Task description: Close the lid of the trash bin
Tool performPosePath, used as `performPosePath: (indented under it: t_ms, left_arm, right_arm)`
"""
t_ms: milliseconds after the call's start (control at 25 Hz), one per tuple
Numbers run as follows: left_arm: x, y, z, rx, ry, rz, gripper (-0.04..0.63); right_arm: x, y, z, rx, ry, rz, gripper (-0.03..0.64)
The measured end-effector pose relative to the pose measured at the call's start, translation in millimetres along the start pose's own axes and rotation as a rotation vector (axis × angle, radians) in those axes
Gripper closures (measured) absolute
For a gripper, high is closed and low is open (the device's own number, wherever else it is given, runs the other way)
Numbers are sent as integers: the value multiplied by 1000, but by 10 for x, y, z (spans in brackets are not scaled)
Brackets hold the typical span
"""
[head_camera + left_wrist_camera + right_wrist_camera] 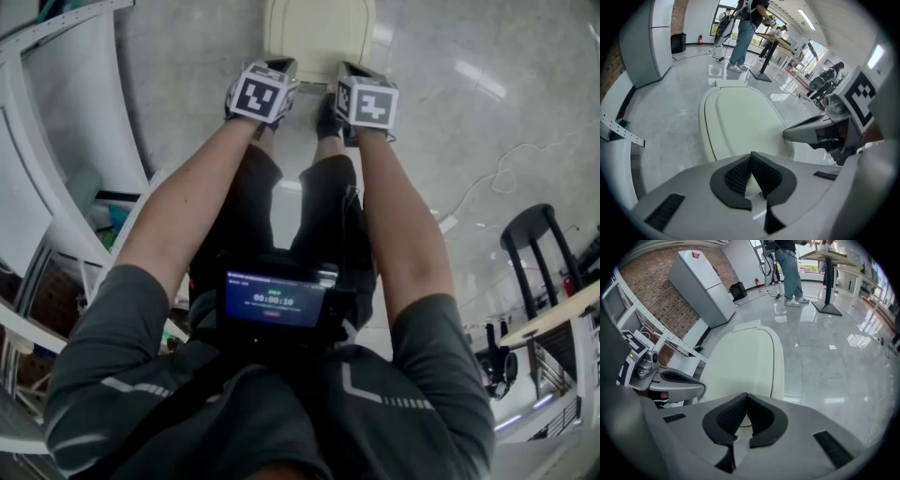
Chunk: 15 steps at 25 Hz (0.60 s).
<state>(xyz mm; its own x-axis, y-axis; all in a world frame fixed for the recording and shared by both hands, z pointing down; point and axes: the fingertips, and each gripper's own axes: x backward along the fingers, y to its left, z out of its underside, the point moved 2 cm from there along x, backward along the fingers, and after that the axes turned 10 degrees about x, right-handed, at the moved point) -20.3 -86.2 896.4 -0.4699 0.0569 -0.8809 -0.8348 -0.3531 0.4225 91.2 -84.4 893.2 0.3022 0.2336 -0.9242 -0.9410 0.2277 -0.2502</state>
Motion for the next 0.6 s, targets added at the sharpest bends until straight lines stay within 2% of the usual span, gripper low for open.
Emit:
performPosePath:
  t_ms: [320, 600]
  left_arm:
    - [-46, 85, 35, 18, -3, -3, 601]
    - [27, 49, -37, 19, -10, 20, 601]
  right_arm:
    - [-34, 29, 9, -31, -55, 13, 604]
    - [38, -2, -38, -57, -57, 27, 604]
